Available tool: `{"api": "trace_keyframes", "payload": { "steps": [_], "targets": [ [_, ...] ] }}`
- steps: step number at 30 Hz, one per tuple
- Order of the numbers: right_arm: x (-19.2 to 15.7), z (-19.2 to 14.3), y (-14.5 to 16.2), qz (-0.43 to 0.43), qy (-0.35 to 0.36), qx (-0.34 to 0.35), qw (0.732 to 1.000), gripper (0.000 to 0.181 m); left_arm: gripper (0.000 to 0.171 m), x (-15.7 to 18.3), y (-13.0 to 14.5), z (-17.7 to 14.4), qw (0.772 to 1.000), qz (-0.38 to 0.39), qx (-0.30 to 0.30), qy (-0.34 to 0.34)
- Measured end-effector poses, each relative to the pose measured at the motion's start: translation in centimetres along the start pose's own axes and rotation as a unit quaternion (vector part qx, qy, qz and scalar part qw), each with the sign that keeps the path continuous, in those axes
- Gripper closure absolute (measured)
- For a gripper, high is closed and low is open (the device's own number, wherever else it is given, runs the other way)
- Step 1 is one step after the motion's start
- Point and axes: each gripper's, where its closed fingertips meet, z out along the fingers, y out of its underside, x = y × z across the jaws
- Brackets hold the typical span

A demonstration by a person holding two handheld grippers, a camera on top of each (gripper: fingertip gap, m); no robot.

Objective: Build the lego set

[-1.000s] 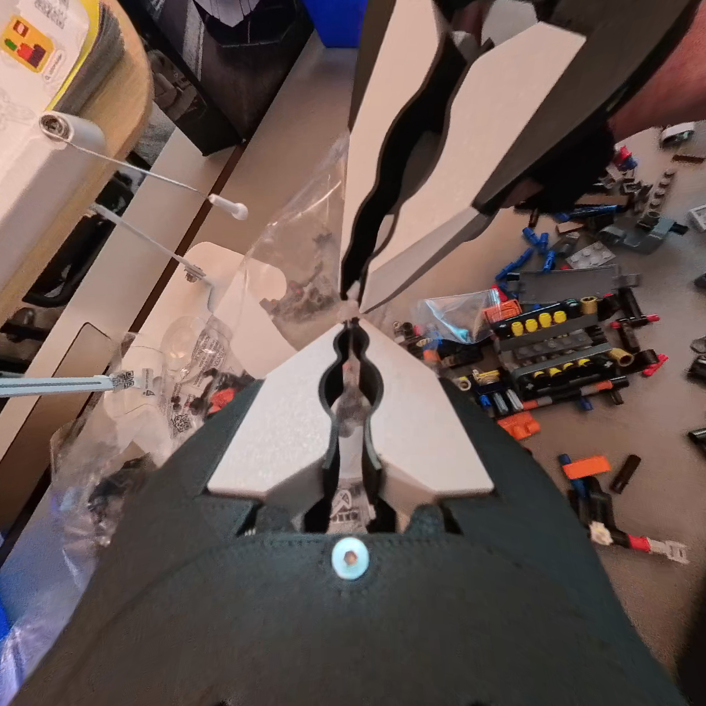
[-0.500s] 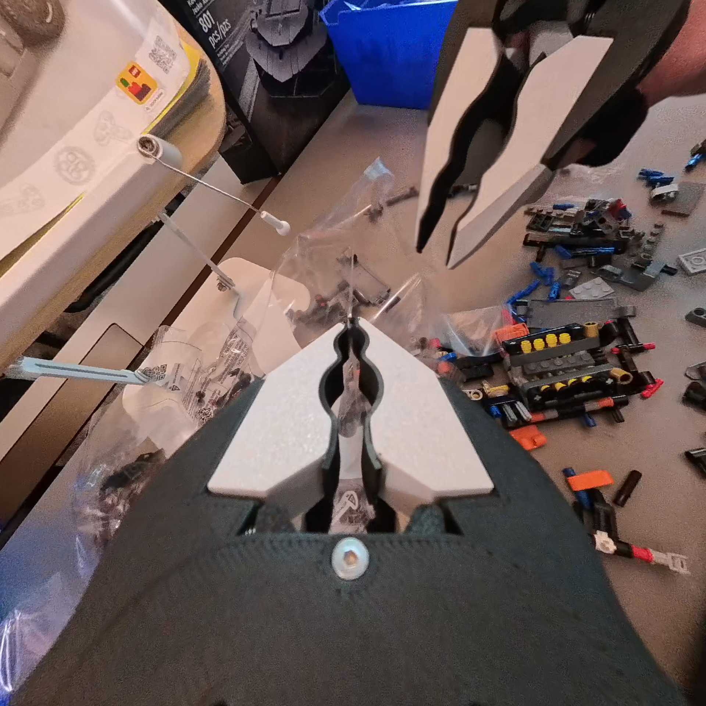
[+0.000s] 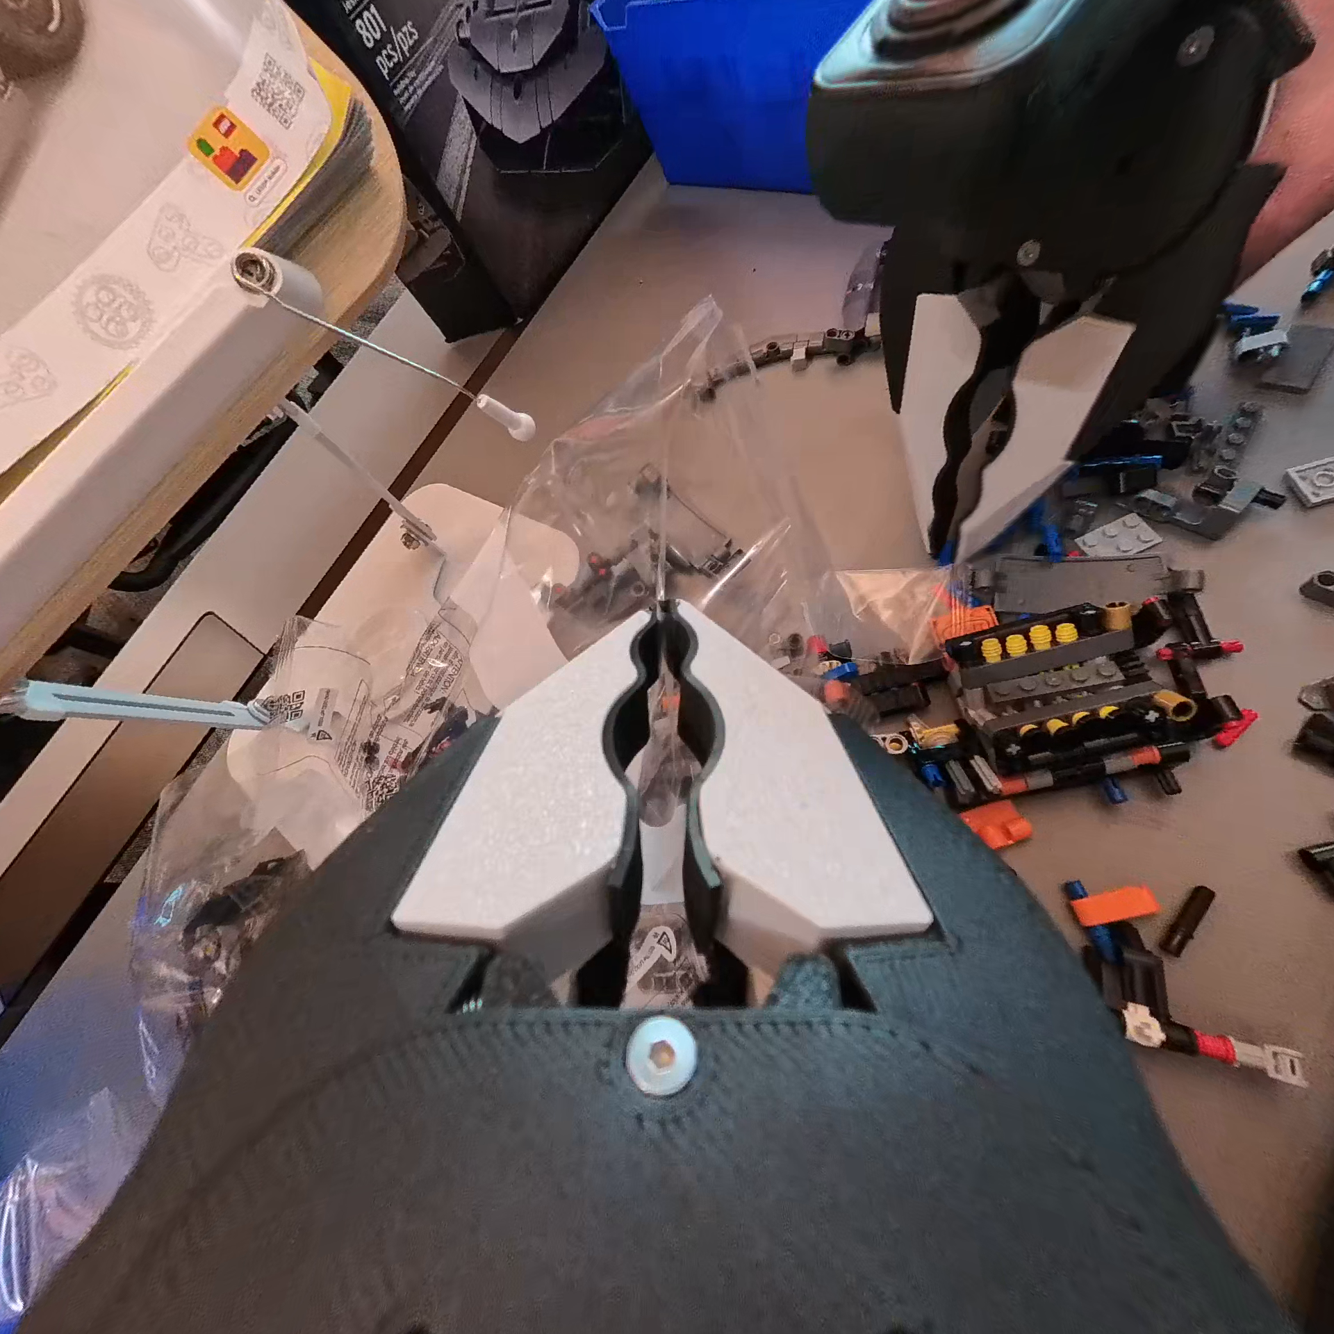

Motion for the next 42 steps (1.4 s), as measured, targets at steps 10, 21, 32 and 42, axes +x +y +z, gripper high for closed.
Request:
{"api": "trace_keyframes", "payload": {
  "steps": [10, 21, 32, 42],
  "targets": [
    [0.4, -5.1, -4.2, -0.008, 0.031, 0.149, 0.988, 0.179, 0.171, 0.7, -0.6, -0.1, 1.000, 0.013, 0.012, 0.008],
    [1.0, -8.8, -9.8, -0.023, 0.110, 0.293, 0.949, 0.179, 0.171, 2.8, -2.1, 0.0, 0.998, 0.023, 0.037, 0.040],
    [1.6, -10.2, -7.1, -0.015, 0.117, 0.266, 0.957, 0.172, 0.171, 2.9, -1.8, 0.3, 0.998, 0.016, 0.032, 0.045],
    [-0.9, -5.2, -0.9, -0.019, 0.008, 0.094, 0.995, 0.165, 0.171, 2.5, -1.7, 0.3, 0.999, 0.011, 0.028, 0.035]
  ]
}}
